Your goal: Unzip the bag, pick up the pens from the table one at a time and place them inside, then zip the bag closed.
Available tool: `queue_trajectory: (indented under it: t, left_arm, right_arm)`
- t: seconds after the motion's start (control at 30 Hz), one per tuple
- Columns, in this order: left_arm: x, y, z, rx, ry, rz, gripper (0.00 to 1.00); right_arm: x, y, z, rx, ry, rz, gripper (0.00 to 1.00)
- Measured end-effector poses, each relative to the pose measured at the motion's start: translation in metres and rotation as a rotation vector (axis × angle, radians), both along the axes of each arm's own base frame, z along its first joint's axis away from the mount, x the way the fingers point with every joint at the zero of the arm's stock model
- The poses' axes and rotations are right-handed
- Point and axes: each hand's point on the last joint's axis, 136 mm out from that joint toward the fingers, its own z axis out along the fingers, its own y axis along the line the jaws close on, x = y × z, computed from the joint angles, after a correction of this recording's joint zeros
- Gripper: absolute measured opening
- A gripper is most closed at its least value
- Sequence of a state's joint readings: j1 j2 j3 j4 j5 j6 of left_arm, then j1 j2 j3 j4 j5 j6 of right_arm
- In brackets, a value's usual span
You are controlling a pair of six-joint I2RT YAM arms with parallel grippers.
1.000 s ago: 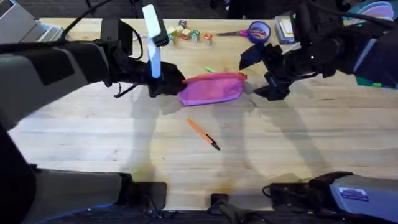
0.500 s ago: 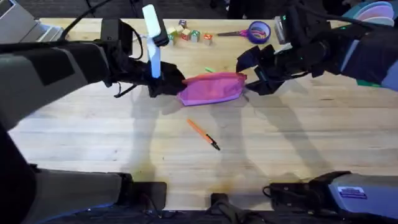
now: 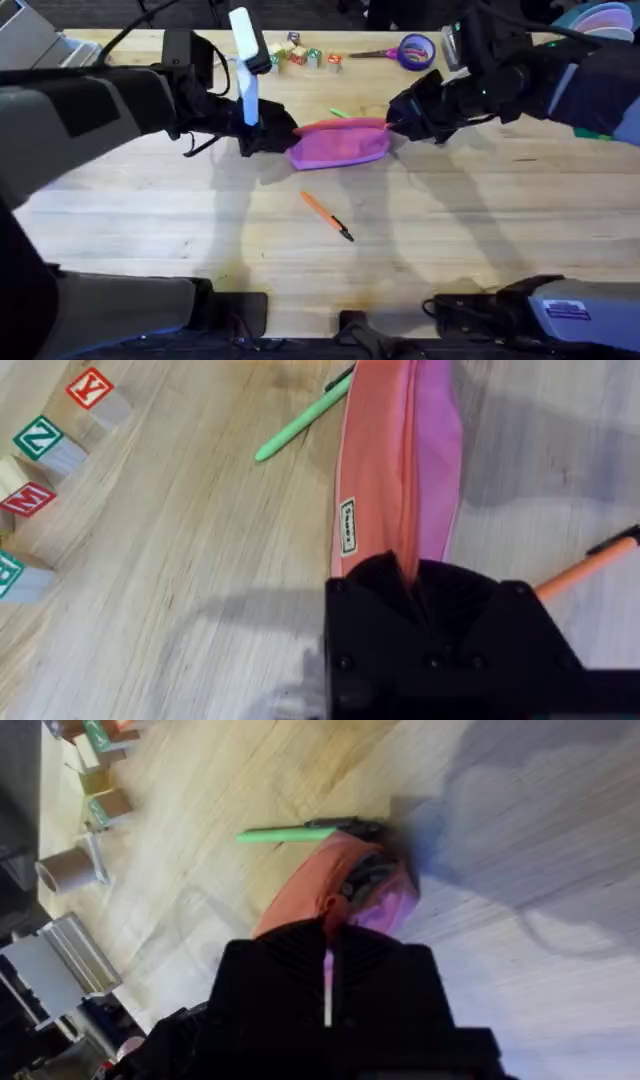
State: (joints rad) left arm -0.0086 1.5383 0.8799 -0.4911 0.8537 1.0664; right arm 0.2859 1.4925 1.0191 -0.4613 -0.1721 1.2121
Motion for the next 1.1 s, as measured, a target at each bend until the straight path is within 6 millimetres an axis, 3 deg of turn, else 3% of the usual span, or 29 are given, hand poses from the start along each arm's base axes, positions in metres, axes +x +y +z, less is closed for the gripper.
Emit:
queue_trajectory:
  t: [0.33,0.57,0.8,1.1]
  left_arm:
    - [0.000,0.000,0.000,0.000,-0.001,0.000,0.043]
    - [0.000,0.000,0.000,0.000,-0.001,0.000,0.043]
    - [0.000,0.000,0.000,0.001,-0.002,0.000,0.043]
    - [0.000,0.000,0.000,0.001,-0.001,0.000,0.044]
  right_arm:
    - [0.000,0.001,0.003,0.008,-0.007,0.004,0.033]
    - [-0.005,0.003,0.029,0.030,-0.070,0.020,0.032]
    - [-0.007,0.005,0.039,0.041,-0.098,0.035,0.032]
    - [-0.013,0.038,0.045,0.004,-0.168,0.158,0.031]
